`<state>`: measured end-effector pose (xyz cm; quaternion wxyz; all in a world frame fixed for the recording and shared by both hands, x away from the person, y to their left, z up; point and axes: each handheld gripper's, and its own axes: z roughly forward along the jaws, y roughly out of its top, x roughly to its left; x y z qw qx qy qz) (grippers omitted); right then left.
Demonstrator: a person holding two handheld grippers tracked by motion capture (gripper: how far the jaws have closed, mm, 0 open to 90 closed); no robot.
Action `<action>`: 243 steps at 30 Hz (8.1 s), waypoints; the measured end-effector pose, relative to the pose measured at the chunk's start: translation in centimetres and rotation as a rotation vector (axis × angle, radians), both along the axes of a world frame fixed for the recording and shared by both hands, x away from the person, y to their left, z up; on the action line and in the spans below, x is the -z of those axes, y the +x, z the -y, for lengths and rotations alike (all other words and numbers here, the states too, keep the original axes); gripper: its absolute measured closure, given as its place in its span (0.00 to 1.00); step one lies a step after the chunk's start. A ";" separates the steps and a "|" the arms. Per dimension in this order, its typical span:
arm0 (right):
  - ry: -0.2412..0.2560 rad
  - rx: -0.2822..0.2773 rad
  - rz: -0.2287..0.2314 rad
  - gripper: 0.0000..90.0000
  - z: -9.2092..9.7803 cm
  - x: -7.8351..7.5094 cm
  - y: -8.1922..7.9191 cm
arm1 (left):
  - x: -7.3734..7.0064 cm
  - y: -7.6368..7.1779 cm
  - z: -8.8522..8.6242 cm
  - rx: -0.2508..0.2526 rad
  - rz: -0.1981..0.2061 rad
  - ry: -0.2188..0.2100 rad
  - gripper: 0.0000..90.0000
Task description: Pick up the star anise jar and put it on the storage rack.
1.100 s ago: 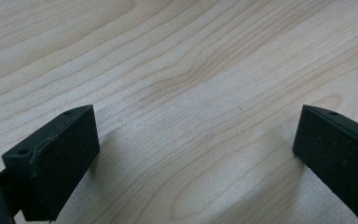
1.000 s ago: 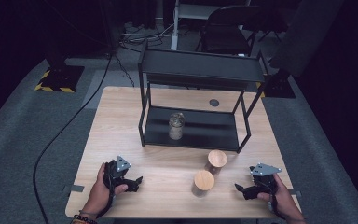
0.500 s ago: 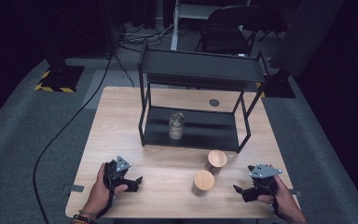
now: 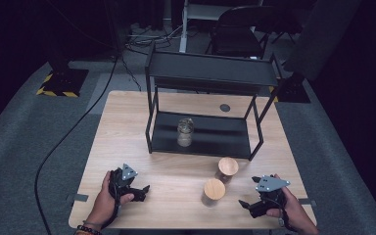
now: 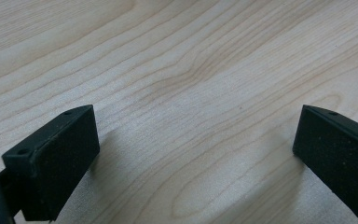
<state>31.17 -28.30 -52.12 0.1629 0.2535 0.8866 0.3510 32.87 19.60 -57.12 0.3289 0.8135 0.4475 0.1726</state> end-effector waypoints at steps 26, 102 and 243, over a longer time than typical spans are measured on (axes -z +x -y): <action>0.034 -0.081 -0.060 0.04 -3.4 0.5 -0.5 | 0.0 0.0 0.0 0.000 0.000 0.000 0.00; -0.095 0.021 -0.181 0.27 -11.9 0.6 0.5 | 0.0 0.0 0.0 0.001 0.000 0.000 0.00; -0.133 0.068 -0.039 0.28 -13.9 -4.0 19.3 | 0.0 0.0 0.0 0.005 0.000 0.001 0.00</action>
